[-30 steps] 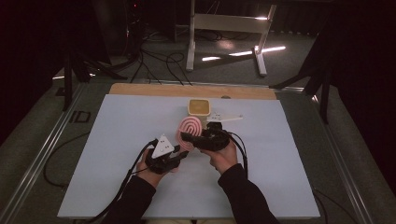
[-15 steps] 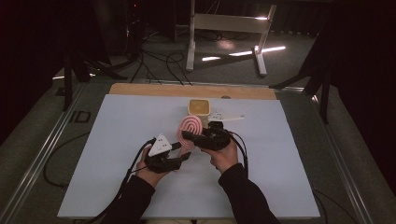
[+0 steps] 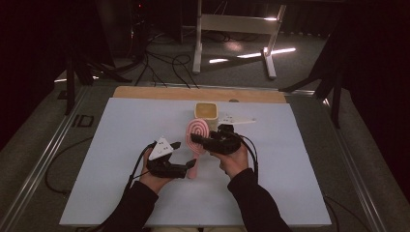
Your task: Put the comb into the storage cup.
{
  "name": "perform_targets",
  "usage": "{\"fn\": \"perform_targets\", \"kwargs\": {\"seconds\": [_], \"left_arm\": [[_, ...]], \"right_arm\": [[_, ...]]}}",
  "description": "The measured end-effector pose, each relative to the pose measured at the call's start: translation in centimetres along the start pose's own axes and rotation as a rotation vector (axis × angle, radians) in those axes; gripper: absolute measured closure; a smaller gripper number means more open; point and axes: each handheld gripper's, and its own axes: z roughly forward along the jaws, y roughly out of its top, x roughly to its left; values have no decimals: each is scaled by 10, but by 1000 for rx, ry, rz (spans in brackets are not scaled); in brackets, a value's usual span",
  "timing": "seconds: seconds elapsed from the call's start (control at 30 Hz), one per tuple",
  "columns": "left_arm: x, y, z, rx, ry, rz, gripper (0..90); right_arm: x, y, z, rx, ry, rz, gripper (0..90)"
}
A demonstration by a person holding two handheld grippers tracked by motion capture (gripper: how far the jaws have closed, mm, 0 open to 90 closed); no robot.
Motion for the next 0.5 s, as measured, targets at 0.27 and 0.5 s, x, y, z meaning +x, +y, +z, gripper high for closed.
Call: {"fn": "perform_targets", "kwargs": {"seconds": [0.27, 0.5], "left_arm": [[4, 4, -10, -21, 27, -8, 155], [10, 4, -26, -34, 90, -1, 151]], "right_arm": [[-1, 1, -1, -7, -8, -4, 641], [-1, 4, -3, -15, -14, -3, 641]]}}
